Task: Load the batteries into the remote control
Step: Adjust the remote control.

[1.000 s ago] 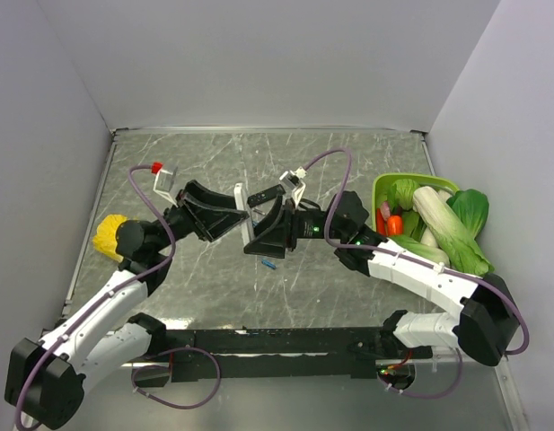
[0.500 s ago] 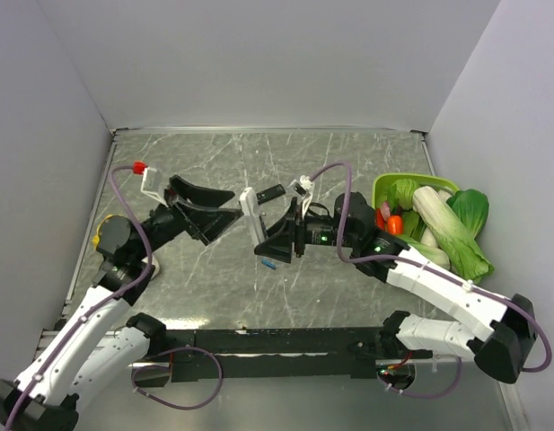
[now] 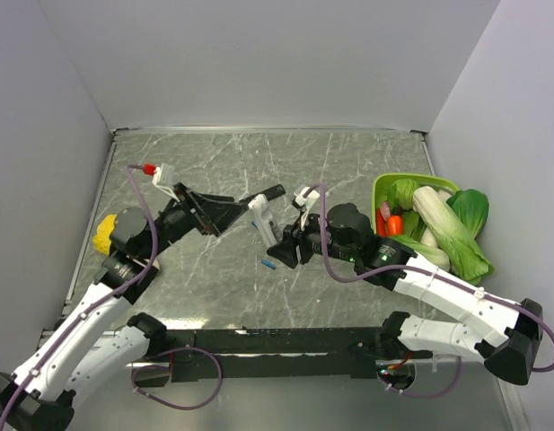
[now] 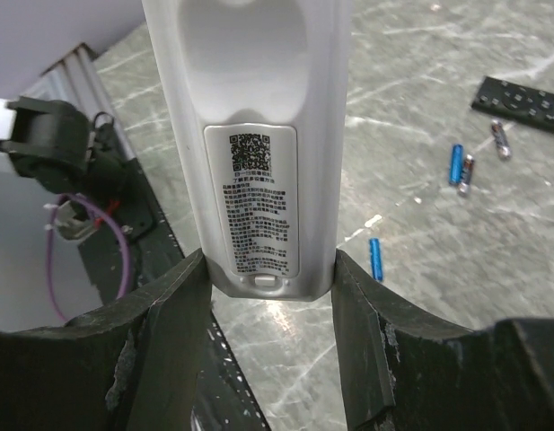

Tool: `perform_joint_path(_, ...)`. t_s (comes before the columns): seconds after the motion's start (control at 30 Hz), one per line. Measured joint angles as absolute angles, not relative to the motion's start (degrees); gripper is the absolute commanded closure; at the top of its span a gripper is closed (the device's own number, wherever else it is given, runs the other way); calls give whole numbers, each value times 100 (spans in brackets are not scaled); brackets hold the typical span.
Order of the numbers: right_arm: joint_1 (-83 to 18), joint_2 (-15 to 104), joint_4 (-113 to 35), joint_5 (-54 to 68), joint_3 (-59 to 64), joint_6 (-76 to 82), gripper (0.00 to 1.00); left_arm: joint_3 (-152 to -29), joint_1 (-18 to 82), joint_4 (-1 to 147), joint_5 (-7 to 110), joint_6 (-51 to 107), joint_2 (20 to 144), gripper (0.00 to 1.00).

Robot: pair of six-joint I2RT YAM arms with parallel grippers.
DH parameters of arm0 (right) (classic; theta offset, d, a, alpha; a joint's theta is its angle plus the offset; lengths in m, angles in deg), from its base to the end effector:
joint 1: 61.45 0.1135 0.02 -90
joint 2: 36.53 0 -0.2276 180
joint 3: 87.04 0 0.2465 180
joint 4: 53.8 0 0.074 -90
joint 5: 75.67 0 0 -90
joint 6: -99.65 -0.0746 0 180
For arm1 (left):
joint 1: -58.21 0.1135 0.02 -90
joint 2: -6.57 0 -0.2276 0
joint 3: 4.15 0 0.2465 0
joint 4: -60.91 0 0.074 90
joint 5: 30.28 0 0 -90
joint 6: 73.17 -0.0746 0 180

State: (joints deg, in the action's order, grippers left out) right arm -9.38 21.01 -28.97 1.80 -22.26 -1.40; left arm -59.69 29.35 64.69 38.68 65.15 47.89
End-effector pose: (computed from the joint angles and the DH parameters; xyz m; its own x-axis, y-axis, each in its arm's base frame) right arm 0.1608 0.2326 0.2922 -0.3543 -0.1502 -0.9230 -0.8449 0.4745 0.2471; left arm 0.1879 -0.1341 0.3504 -0.4619 -0.5414 -0.7025 0.6237 0.3649 -0.6912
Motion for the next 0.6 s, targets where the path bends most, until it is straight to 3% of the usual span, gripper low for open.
perform_joint_path(0.37,-892,2125,-2834,794,-2219,-1040,100,-5864,1674,6224,5003,6598,5417,4)
perform_joint_path(0.6,-877,2151,-2851,901,-2191,-1458,100,-5866,1010,6200,5846,6458,6131,28)
